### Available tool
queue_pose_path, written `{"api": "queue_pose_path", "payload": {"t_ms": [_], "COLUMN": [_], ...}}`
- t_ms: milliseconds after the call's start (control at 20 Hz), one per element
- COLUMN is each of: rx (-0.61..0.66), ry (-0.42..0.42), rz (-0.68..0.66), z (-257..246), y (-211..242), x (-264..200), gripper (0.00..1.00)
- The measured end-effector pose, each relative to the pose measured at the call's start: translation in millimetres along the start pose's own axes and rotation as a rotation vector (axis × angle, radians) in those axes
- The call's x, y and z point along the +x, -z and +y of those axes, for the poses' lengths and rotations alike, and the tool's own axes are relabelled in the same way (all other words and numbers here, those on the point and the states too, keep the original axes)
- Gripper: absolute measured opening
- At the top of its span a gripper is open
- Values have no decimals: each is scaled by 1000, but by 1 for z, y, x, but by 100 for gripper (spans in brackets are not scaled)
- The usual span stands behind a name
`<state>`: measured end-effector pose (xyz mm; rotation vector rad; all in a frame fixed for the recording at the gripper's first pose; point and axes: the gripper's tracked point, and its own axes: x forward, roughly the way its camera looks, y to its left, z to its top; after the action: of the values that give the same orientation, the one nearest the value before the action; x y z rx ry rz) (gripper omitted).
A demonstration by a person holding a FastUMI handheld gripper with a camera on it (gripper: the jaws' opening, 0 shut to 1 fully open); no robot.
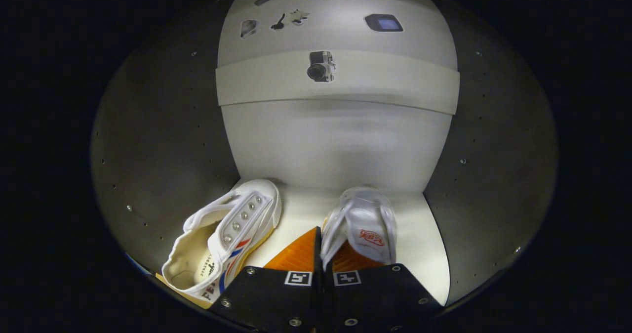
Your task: Open the shoe cabinet door, grab the shoes and put them into the shoe cabinet, then close the shoe cabinet door.
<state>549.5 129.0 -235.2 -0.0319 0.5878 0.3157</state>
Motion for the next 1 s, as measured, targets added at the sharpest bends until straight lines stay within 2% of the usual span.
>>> {"api": "queue_pose_path", "payload": {"t_ms": [150,250,350,500,550,650,1000], "rx": [-14,-52,-40,-15,-12,-18,23], "ry": [28,58,47,40,49,66,33], "rz": [-5,-21,-35,-43,-50,-85,-202], "z": [0,0,9,12,12,12,36], "y": [0,-1,-3,-3,-4,-11,-13], "x": [3,-2,-12,-31,-38,-58,-154], "gripper": [5,13,19,36,38,45,68]}}
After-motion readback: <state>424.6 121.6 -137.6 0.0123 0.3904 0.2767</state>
